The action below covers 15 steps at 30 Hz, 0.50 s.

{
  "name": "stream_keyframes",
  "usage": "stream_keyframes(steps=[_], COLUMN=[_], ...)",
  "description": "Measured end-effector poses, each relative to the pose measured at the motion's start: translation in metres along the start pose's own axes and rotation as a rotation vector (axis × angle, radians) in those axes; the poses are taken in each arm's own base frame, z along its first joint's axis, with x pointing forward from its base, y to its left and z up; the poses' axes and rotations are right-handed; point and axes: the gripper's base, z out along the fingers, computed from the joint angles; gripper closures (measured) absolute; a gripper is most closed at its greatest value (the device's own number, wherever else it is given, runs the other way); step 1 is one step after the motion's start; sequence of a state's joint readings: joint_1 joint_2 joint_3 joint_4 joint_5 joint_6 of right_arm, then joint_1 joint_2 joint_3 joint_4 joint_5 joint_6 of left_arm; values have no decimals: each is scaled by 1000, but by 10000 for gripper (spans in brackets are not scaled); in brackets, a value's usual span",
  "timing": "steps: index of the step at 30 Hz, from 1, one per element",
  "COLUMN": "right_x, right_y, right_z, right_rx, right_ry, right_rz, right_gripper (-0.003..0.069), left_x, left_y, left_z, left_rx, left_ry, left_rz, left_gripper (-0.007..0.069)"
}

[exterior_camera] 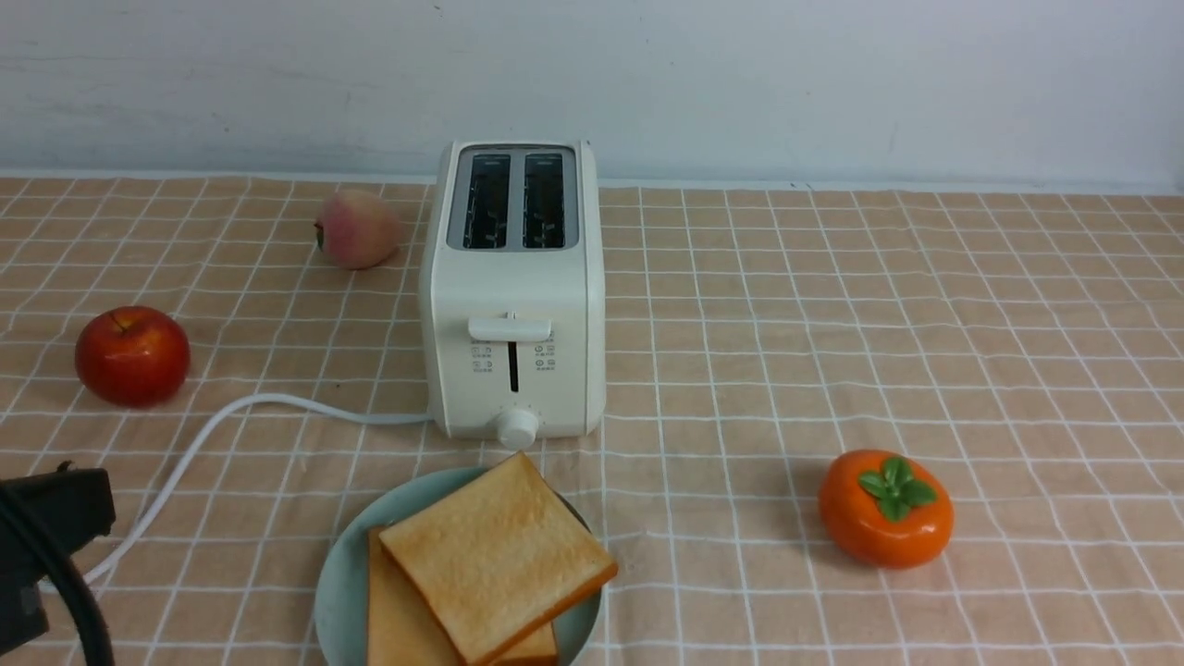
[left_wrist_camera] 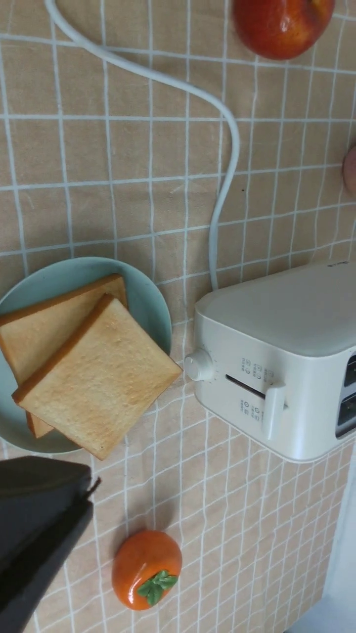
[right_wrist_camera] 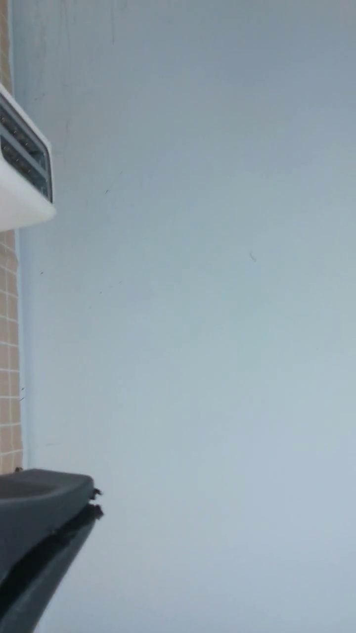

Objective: Take toasted bread from bread machine on light coffee tablecloth place on plate.

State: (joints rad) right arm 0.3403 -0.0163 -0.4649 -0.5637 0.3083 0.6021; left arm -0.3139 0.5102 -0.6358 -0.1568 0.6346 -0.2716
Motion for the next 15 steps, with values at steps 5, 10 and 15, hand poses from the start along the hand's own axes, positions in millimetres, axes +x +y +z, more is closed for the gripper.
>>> stream_keyframes(steps=[5,10,15], right_x=[-1,-2,-2], right_y=[0,0,0], right_z=[0,0,0], right_rx=[2,5,5], right_ry=[-12,-19,-22], right_rz=[-11,-25,-24], right_gripper=[657,654,653], left_x=[0,2,3], left_y=[0,1,1], left_z=[0,0,0], left_rx=[1,-5,-9], left_ry=[-1,20,32], left_rz=[0,0,0], left_gripper=[638,634,628])
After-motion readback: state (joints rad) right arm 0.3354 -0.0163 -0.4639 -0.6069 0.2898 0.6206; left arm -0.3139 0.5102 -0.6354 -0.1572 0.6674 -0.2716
